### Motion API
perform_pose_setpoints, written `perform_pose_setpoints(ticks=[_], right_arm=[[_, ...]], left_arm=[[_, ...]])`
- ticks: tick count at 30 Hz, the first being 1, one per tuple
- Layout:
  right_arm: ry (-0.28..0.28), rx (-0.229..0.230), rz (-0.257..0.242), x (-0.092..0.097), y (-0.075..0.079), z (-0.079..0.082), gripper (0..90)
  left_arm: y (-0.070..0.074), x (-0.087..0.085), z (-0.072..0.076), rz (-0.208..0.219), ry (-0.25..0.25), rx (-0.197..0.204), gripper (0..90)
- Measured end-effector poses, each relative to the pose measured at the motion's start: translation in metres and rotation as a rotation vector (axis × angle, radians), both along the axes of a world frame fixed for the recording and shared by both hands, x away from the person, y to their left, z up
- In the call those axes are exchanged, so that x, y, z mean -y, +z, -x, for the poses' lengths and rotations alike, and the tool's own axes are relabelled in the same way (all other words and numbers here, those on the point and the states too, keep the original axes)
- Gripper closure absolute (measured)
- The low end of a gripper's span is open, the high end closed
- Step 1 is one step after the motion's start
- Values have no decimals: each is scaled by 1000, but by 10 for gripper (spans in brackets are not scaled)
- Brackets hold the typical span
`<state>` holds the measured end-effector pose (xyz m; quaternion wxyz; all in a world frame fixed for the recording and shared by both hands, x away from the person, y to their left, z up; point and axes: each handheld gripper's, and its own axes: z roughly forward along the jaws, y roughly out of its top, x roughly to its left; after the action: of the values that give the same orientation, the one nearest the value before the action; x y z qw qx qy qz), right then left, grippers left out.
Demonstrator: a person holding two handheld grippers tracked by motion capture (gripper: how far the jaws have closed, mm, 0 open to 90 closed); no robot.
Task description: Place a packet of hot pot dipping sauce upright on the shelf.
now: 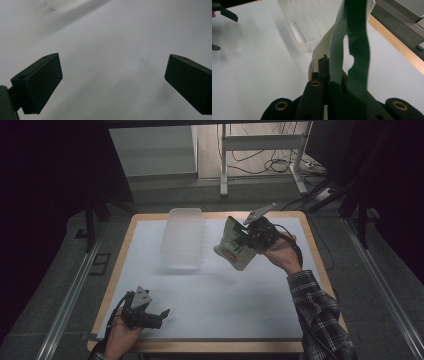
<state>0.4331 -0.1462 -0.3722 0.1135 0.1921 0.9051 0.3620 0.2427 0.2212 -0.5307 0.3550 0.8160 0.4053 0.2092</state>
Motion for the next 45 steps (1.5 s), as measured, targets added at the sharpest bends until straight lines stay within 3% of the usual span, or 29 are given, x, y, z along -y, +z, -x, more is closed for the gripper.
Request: perform_pose_setpoints(ticks=[22, 39, 45], right_arm=[[42, 10, 49, -43, -5, -53, 892], [135, 5, 106, -88, -6, -75, 891], [154, 25, 128, -112, -5, -82, 891]], left_arm=[[0, -2, 0, 11, 6, 2, 11], [1, -3, 0, 16, 5, 2, 11], [1, -3, 0, 17, 5, 4, 11]])
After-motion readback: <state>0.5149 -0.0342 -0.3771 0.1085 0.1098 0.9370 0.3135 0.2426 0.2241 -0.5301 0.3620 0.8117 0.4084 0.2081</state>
